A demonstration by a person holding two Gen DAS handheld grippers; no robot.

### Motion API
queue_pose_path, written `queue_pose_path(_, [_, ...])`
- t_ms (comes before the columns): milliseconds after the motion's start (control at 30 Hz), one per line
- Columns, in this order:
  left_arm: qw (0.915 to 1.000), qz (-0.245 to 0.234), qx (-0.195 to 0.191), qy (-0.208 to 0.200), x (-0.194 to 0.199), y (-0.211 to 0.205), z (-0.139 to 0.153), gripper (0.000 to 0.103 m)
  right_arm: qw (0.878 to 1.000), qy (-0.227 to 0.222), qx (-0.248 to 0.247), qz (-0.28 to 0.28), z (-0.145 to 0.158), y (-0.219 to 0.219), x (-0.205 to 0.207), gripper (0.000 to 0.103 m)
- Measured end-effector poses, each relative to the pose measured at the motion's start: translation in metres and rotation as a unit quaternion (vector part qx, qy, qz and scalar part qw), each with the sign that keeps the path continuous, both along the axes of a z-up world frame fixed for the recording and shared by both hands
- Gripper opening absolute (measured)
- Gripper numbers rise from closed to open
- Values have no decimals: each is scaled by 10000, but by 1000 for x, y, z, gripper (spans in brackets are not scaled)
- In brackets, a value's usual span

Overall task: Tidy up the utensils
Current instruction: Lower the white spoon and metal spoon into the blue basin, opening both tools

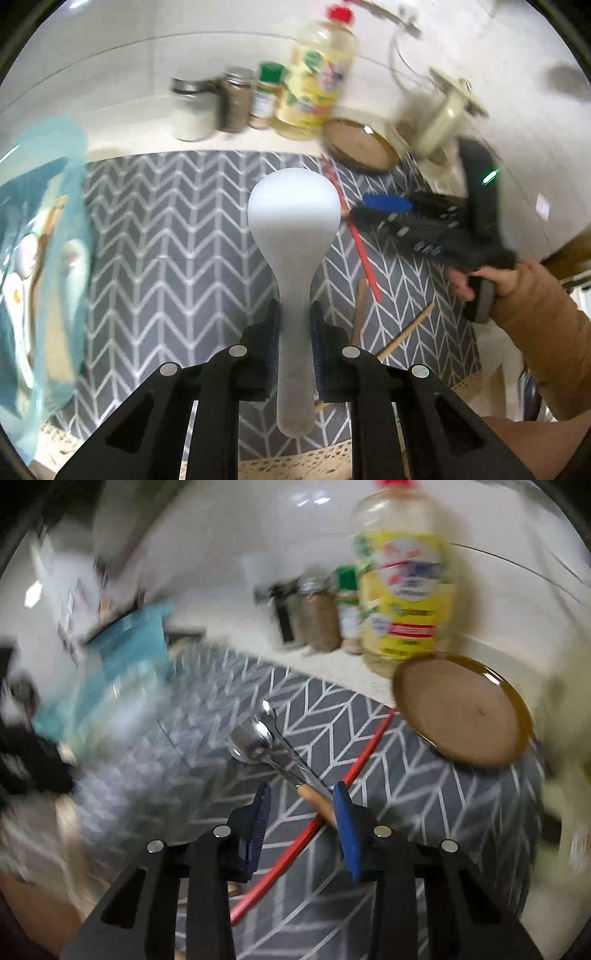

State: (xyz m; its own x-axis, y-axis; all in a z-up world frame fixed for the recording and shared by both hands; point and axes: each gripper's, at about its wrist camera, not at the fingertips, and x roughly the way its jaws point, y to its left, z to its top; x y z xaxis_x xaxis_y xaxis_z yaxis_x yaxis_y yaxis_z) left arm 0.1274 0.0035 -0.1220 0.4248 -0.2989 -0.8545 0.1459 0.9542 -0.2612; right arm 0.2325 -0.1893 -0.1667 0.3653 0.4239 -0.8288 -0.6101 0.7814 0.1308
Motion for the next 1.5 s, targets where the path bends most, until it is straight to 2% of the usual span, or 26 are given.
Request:
queue_pose_path(67, [9998,192,33,-44,-5,12,5,17,9985,-79,-378,383,-10,13,4,32])
queue_pose_path(167, [9992,393,-78,-68,-8,25,10,17,9928,-319,-832,799,-18,25,5,25])
queue_pose_path(200, [9990,431,-114,-87,-10,29,13,17,9913,-373,-918,863,-18,27,5,20])
queue_pose_path(333, [9984,463,-266,-202,-10,38,26,17,9829,-540,-1391,1081,-18,32,-8,14])
queue_pose_path(400, [9982,474,-287,-249,-11,44,33,17,9800,-567,-1616,1019,-16,33,-19,10])
queue_pose_path(467, [9975,496,-385,-316,-13,53,41,17,9895,-206,-1340,508,-12,22,-21,10])
queue_pose_path(500, [9971,506,-432,-358,-12,58,46,17,9943,51,-1049,176,-9,14,-19,10])
queue_pose_path(533, [9969,503,-465,-392,-13,63,49,17,9969,412,-555,-366,-4,1,-17,10])
queue_pose_path(567, [9967,509,-464,-433,-13,68,53,17,9952,646,-183,-715,-2,-8,-15,10])
queue_pose_path(600, [9966,519,-438,-473,-13,73,56,17,9872,971,421,-1192,1,-21,-15,10])
queue_pose_path(633, [9964,526,-430,-514,-13,81,60,17,9740,1258,1018,-1583,1,-32,-17,10])
queue_pose_path(667, [9962,536,-441,-532,-13,85,61,17,9634,1436,1364,-1806,0,-37,-20,10])
queue_pose_path(733, [9957,596,-439,-559,-12,98,64,17,9188,2002,2353,-2456,-9,-50,-31,10])
queue_pose_path(900, [9943,737,-466,-619,-8,135,67,17,8440,2684,3449,-3108,-30,-40,-57,10])
queue_pose_path(933, [9940,788,-449,-617,-7,145,67,17,8307,2744,3633,-3202,-30,-35,-60,10])
queue_pose_path(967, [9936,842,-416,-620,-7,154,68,17,8246,2756,3737,-3230,-26,-29,-63,10])
queue_pose_path(1000, [9932,907,-393,-621,-7,164,68,17,8247,2710,3775,-3223,-20,-23,-62,10])
queue_pose_path(1167, [9905,1253,-217,-518,-2,215,64,17,8409,2301,3928,-2926,37,26,-48,10])
queue_pose_path(1300, [9897,1415,-46,-233,6,252,44,17,8641,2057,3865,-2483,79,97,-32,10])
queue_pose_path(1400, [9886,1499,-41,114,12,274,19,17,8806,2105,3657,-2156,88,159,-22,10])
queue_pose_path(1500, [9880,1474,-37,455,15,280,-4,17,8953,2293,3248,-2009,76,216,-12,10])
